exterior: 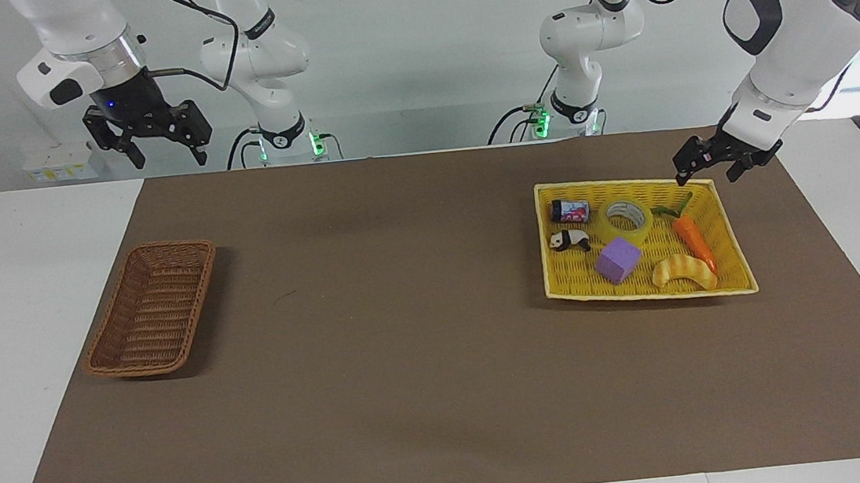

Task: Move tape to another basket
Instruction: 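Reach the left gripper into the yellow basket and grasp the tape roll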

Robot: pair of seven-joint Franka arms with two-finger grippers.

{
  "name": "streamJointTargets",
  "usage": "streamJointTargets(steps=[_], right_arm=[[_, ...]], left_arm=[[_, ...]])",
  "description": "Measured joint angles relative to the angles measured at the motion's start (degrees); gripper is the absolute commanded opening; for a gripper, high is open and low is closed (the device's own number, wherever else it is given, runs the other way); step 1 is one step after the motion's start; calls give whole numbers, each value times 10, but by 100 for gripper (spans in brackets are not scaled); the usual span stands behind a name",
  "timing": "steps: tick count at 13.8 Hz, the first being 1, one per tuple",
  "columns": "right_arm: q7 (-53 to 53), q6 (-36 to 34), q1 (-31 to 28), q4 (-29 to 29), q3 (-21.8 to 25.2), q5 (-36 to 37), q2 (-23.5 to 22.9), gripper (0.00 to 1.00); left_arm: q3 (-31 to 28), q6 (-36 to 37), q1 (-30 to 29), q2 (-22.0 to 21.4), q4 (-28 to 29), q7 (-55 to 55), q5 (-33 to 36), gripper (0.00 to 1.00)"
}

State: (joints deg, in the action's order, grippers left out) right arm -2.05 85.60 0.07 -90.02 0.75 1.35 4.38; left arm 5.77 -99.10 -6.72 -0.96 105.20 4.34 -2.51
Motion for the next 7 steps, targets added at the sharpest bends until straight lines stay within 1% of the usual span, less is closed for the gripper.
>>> streamJointTargets(steps=[4, 7], right_arm=[[0, 30, 0, -12, 0, 0, -2, 100], [0, 49, 0, -18, 0, 0, -5, 100]], left_arm=[[1, -54, 0, -2, 64, 1, 0, 100], [1, -122, 0, -2, 132, 27, 0, 100]])
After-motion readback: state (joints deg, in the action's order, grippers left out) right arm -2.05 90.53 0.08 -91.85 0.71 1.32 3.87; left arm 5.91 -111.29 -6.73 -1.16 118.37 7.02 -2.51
